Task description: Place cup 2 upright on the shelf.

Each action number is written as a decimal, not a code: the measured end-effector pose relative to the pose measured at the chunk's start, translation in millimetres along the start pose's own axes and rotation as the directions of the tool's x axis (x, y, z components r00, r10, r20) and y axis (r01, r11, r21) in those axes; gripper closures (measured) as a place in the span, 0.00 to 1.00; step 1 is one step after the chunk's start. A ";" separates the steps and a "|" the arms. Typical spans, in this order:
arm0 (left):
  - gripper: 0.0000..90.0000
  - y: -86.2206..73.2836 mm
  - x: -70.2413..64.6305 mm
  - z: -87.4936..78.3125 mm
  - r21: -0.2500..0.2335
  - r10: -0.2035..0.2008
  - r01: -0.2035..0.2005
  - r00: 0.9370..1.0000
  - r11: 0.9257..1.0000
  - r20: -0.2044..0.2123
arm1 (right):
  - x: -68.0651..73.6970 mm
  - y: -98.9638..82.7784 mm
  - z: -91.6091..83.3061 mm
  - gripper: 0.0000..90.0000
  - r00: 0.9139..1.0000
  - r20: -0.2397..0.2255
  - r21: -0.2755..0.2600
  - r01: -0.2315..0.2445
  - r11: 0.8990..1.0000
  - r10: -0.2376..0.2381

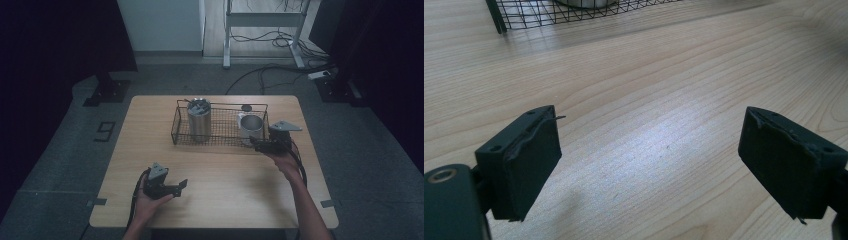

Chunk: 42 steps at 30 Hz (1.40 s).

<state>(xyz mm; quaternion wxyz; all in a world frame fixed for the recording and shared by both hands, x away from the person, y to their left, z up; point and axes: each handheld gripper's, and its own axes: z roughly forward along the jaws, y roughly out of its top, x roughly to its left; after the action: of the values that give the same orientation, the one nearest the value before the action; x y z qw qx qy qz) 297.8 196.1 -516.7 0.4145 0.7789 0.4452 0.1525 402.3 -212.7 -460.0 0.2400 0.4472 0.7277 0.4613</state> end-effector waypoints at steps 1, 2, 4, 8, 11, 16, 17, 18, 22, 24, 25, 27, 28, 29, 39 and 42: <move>0.11 0.1 0.0 -0.1 0.000 0.000 0.000 1.000 1.000 -0.001 | 0.2 -3.0 -2.9 0.15 1.000 -0.004 -0.003 0.002 1.000 -0.002; 0.11 0.1 0.0 -0.1 -0.003 0.000 0.000 1.000 1.000 -0.001 | 0.6 -4.9 -4.8 0.15 1.000 -0.006 -0.002 0.001 1.000 -0.001; 0.11 0.0 0.0 0.1 0.001 0.000 0.000 1.000 1.000 -0.001 | 1.9 -11.0 -9.8 0.15 1.000 -0.010 -0.003 0.007 1.000 -0.007; 0.11 -0.1 -1.1 1.1 0.002 0.003 -0.003 1.000 1.000 0.001 | 4.2 -22.1 -17.7 0.15 1.000 -0.012 -0.001 0.014 1.000 -0.014; 0.11 0.0 -1.7 1.4 0.002 0.004 -0.004 1.000 1.000 0.001 | 5.9 -32.1 -23.5 0.15 1.000 -0.017 0.002 0.013 1.000 -0.013; 0.11 0.0 -1.9 1.8 0.005 0.007 -0.007 1.000 1.000 0.002 | 8.1 -50.3 -32.2 0.16 1.000 -0.016 0.004 0.017 1.000 -0.017; 0.11 0.0 -2.0 1.9 0.005 0.007 -0.007 1.000 1.000 0.001 | 8.2 -54.2 -33.6 0.16 1.000 -0.017 0.004 0.013 1.000 -0.013; 0.11 0.0 -2.1 2.1 0.005 0.007 -0.007 1.000 1.000 0.001 | 8.2 -58.0 -34.9 0.16 1.000 -0.016 0.008 0.014 1.000 -0.014; 0.11 -0.4 -2.5 3.4 0.009 0.007 -0.007 1.000 1.000 0.002 | 9.7 -73.1 -38.2 0.16 1.000 -0.022 0.024 -0.005 1.000 0.005; 0.11 -0.8 -2.9 4.3 0.011 0.009 -0.009 1.000 1.000 0.000 | 12.5 -79.9 -39.0 0.16 1.000 -0.029 0.038 -0.006 0.999 0.007; 0.11 -0.9 -3.2 4.6 0.012 0.008 -0.008 1.000 1.000 0.001 | 14.2 -83.1 -39.4 0.16 1.000 -0.031 0.044 -0.002 0.999 0.004; 0.11 -1.0 -3.5 5.0 0.014 0.009 -0.009 1.000 1.000 0.001 | 17.5 -89.2 -40.4 0.16 0.999 -0.037 0.054 0.001 0.999 0.001; 0.11 -1.1 -3.6 5.2 0.014 0.009 -0.009 1.000 1.000 0.002 | 18.9 -92.0 -40.8 0.16 0.999 -0.041 0.059 0.001 0.998 0.002; 0.11 -1.2 -3.8 5.5 0.015 0.010 -0.010 1.000 1.000 0.002 | 20.0 -94.7 -41.2 0.16 0.999 -0.043 0.064 0.001 0.998 0.002; 0.11 -1.6 -6.2 6.9 0.023 0.023 -0.023 1.000 0.999 0.003 | 17.7 -103.8 -39.6 0.16 1.000 -0.012 0.087 -0.013 0.996 0.014; 0.11 -1.6 -6.1 6.6 0.021 0.023 -0.023 1.000 1.000 0.001 | 17.8 -104.1 -39.5 0.16 1.000 -0.011 0.090 -0.012 0.996 0.013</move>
<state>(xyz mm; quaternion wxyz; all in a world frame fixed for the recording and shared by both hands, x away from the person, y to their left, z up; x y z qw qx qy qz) 297.5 188.1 -521.2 0.4048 0.7882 0.4378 0.1521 318.9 -233.4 -533.0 0.2127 0.4594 0.7463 0.4322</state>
